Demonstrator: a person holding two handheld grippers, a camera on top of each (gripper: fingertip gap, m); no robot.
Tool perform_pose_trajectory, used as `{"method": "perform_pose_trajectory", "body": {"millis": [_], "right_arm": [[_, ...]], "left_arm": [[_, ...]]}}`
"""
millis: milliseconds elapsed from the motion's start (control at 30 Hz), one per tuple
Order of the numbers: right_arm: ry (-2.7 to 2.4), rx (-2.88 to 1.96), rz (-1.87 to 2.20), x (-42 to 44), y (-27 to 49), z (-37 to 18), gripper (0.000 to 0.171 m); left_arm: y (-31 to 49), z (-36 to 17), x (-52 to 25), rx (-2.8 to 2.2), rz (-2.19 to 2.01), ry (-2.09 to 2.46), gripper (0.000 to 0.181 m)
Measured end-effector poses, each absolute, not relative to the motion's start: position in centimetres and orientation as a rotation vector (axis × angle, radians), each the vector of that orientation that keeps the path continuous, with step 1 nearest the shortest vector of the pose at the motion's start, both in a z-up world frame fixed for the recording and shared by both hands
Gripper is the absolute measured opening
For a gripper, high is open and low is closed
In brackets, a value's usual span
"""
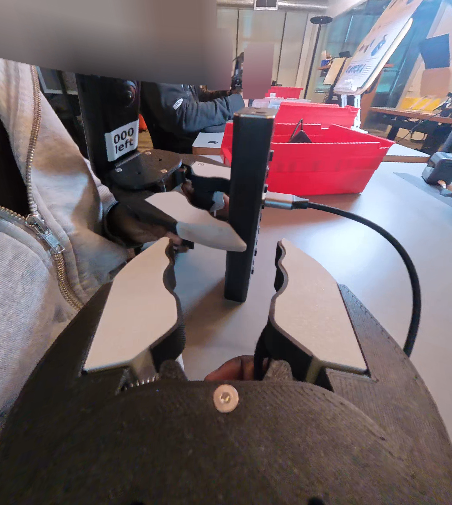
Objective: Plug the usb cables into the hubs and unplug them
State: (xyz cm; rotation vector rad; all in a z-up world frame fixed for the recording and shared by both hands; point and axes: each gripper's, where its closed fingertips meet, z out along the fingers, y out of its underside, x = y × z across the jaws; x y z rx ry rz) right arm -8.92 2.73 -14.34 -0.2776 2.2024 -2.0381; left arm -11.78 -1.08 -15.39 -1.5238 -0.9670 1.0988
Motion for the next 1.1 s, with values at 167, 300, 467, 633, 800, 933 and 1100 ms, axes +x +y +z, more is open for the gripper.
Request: {"method": "perform_pose_trajectory", "body": {"millis": [167,300,467,633,800,933,1100], "right_arm": [[2.159,-0.229,-2.159,-10.0,3.5,-12.8,0.066],[2.011,-0.200,-2.285,-10.2,4.3,-10.3,0.055],[1.804,-0.161,-2.317,-10.0,5.8,-7.5,0.040],[1.870,-0.197,-2.373,-10.6,7.6,-4.3,0.031],[2.401,-0.379,-1.960,-10.0,4.2,-9.9,0.046],[2.398,-0.397,-1.829,-9.5,2.2,-12.8,0.042],[2.296,-0.391,-1.882,-8.9,1.5,-12.4,0.025]], "left_arm": [[0.0,-15.8,-11.4,-1.687,0.728,-0.765,0.061],[0.1,-16.1,-8.8,-1.876,0.371,-0.436,0.060],[0.2,-16.0,-8.6,-1.848,0.212,-0.167,0.060],[0.8,-15.9,-8.6,-1.828,0.122,-0.084,0.059],[1.2,-15.2,-8.7,-1.748,0.132,-0.151,0.081],[2.1,-14.6,-8.5,-1.743,0.235,-0.172,0.098],[2.8,-15.4,-9.9,-1.773,0.389,-0.195,0.075]]}}
